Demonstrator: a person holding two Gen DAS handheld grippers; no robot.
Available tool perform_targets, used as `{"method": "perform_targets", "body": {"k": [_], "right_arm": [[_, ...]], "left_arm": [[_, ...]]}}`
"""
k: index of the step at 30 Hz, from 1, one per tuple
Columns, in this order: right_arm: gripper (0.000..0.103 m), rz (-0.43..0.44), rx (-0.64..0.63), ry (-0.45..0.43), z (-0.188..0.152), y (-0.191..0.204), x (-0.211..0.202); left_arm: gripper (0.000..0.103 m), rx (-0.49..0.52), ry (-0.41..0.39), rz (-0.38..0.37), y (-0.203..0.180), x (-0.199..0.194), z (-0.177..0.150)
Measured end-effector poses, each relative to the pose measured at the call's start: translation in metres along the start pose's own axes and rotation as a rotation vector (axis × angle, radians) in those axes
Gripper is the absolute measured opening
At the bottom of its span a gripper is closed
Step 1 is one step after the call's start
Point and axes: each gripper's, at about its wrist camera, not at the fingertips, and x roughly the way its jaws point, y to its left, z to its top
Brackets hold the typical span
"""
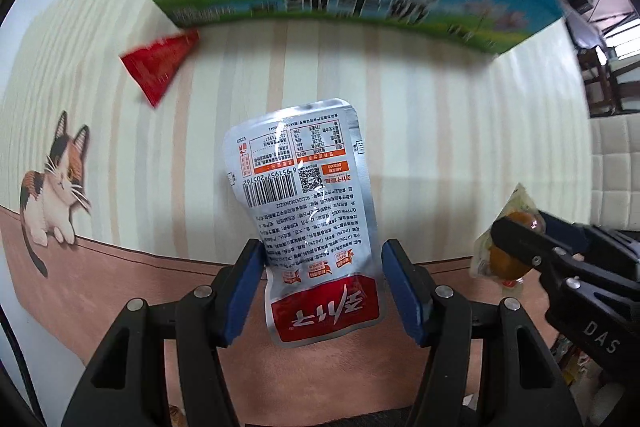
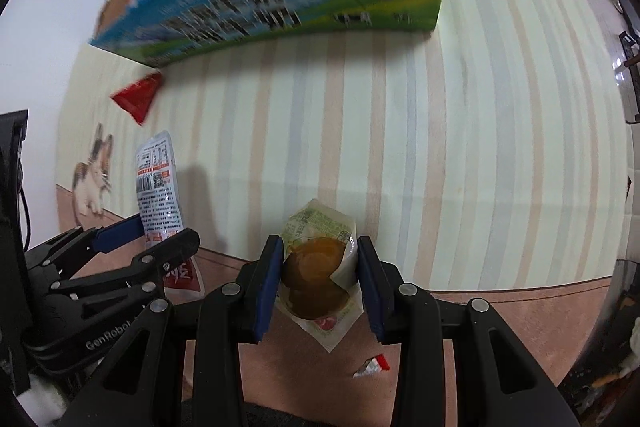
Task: Organize snacks
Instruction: 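Carry the silver pouch and wrapped egg into the box and open both tools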
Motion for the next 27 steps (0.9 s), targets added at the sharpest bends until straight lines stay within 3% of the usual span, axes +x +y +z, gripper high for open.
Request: {"method": "perform_targets", "body": {"k": [6,11,15,21,27], "right_arm": [[0.04,0.066,-0.012,-0.076,0.009,0.008,-0.056],[0.04,0.129,-0.021,-0.16,0.041,0.019,-0.107],[0.04,0.141,-0.038,-0.227,0.09,0.031,-0.139],[0.04,0.109,-0.052,-0.263,0.185,0.052,-0.143],[0.04,0.059,-0.031,-0.22,0.265,0.059,-0.098]], "left_arm": [[0.059,-0.006,-0.109,-0.068,-0.005,-0.071,0.013],[0.059,-0.005,-0.192,-0.127,-0.005,-0.134,0.067],[0.059,0.021,-0.229,-0.113,-0.013,-0.161,0.115],[0.059,0.028,-0.18,-0.085,-0.001,-0.136,0.215],[0.06,0.024,-0.028,-0.088,0.012,-0.083,0.294]]}}
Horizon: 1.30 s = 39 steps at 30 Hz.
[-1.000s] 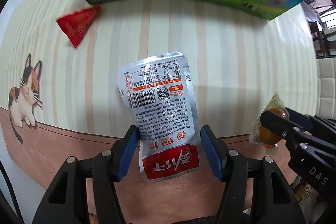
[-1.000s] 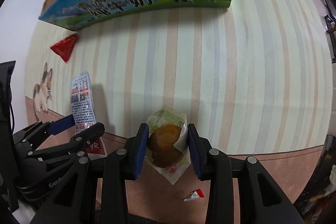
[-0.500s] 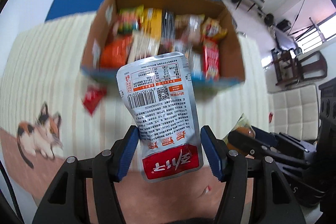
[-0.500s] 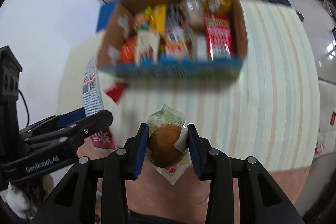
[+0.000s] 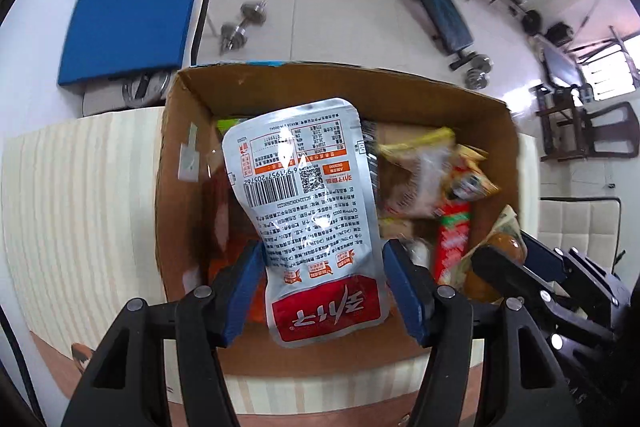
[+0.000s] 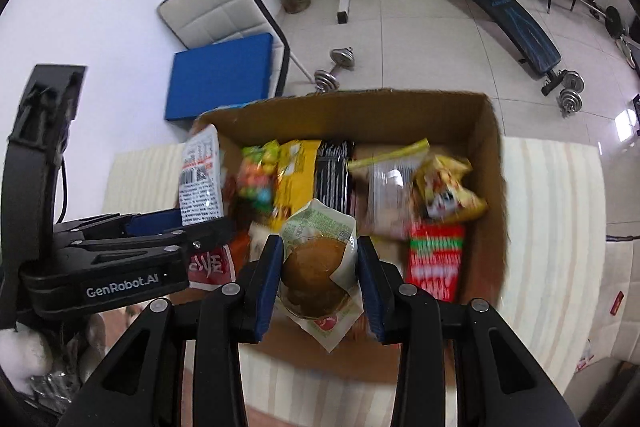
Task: Organize snacks
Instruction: 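Carry the silver pouch and wrapped egg into the box and open both tools, then grasp the red triangular packet on the table with the left tool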
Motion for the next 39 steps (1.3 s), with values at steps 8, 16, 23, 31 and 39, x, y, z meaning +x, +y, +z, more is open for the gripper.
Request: {"method": "perform_targets", "body": {"k": [8,16,23,31,39], "right_arm": [[0.04,-0.051,0.003,0.077,0.03,0.005,0.064],[0.074,-0.068,0.038,0.103,0.037,0.004,0.079],[0.089,-0.09,0.033,0.087,0.034,0.007,0.069],[0.09,-0.104,0.011,0.016,0.009,0.015,0.038],[0.09,-0.061,0.045,-0.048,-0.058,0.019,0.002]], "left_arm": [[0.063,-0.03,0.101,0.014,0.02,0.046,0.031],[0.083,-0.123,0.141,-0.037,0.037,0.054,0.033],[0.089,-0.136,0.077,-0.063,0.039,0.035,0.024],[0.089,-0.007,-0.152,0.018,0.018,-0.032,-0.011],[0.089,-0.01,-0.296,0.161,0.036,-0.065,-0.102]]}}
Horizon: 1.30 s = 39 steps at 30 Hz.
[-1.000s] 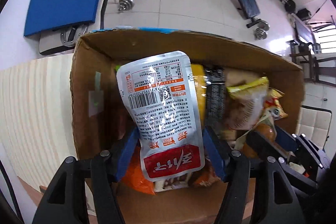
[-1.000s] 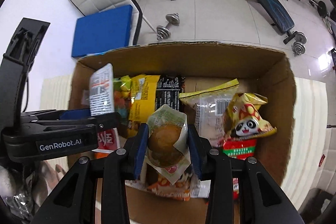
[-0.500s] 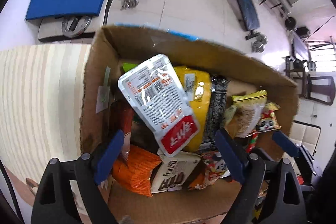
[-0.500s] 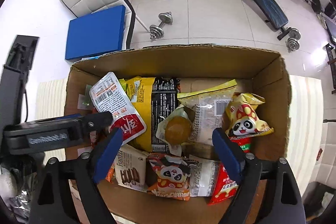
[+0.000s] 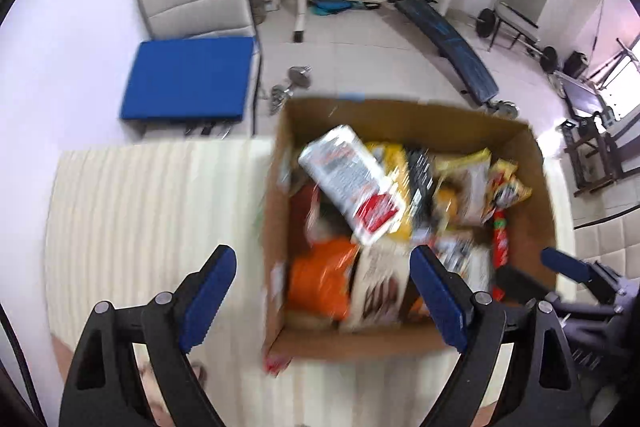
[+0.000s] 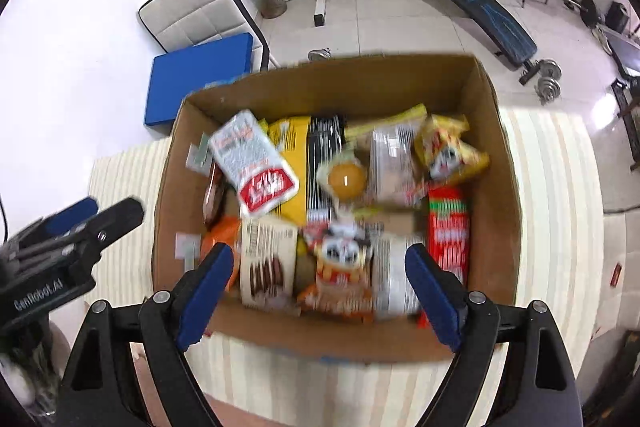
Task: Organize snacks
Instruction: 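Grasp the red triangular packet on the table with the left tool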
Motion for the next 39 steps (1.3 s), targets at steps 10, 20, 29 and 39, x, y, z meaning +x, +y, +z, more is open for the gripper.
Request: {"method": "perform_targets", "body": {"k": [10,20,29,39], "right_arm": [[0.09,0.013,0.031,0.04,-0.063,0.0,0.017],[0.09,0.003,0.033,0.06,-0.058,0.003,0.028],[0.09,0.002,0.025,0.071,-0.056,0.005,0.032],[0.09,-0.01,0.026,0.068,-0.053,-0.001,0.031]], "left_arm": [[0.089,-0.127,0.206,0.031,0.051,0.06,-0.108],[0.089,-0.107,0.368,0.043,0.052,0.151,-0.127],[0.047,-0.097,0.358,0.023,0.046,0.165,-0.122],[0.035,-0.105,0.332,0.029,0.037,0.133,-0.143]]}}
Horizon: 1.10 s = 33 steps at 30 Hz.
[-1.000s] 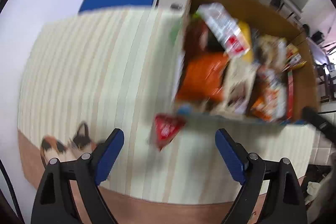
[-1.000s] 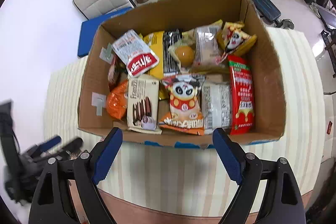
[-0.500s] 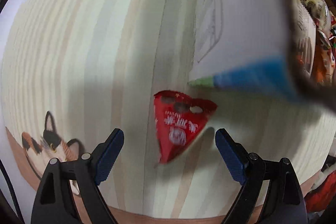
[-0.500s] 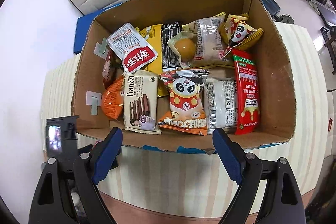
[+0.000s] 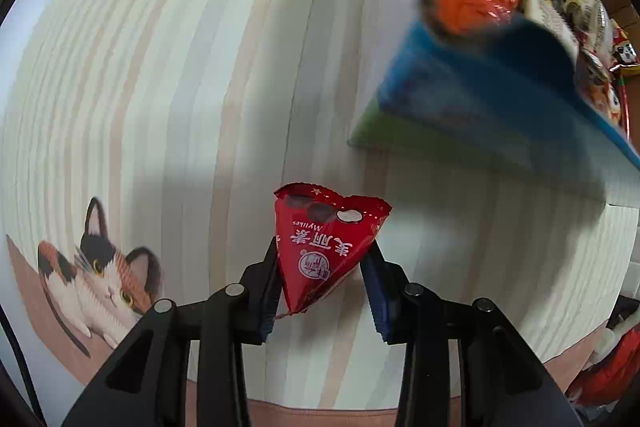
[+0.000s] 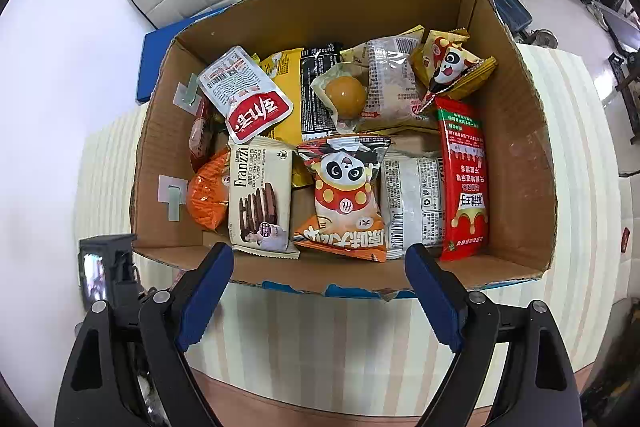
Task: Organize snacks
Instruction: 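Grasp the red triangular packet on the table with the left tool, then carry the red triangular packet over the box and open the left tool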
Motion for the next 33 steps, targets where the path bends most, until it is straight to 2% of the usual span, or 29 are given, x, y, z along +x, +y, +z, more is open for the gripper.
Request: {"method": "perform_targets", "body": {"k": [9,13,17,20,27,33], "right_arm": [[0.09,-0.009,-0.014,-0.002,-0.005,-0.003,-0.001],[0.09,-0.006,-0.025,0.001,-0.009,-0.003,-0.003],[0.09,-0.004,-0.035,0.002,-0.011,-0.004,-0.007],[0.09,-0.004,-0.035,-0.003,-0.009,-0.008,-0.013],[0.09,-0.001,0.002,-0.028,0.015,-0.022,-0.025],[0.09,-0.003,0.047,-0.032,0.05,-0.037,-0.021]], "left_arm": [[0.035,0.002,-0.098,-0.027,-0.004,-0.053,-0.044],[0.035,0.012,-0.147,-0.063,-0.011,-0.091,-0.062],[0.035,0.024,-0.206,-0.121,-0.005,-0.14,-0.065],[0.035,0.041,-0.235,-0.169,-0.029,-0.173,-0.033],[0.035,0.073,-0.237,-0.251,-0.062,-0.178,0.042],[0.035,0.091,-0.147,-0.293,-0.094,-0.157,0.123]]}}
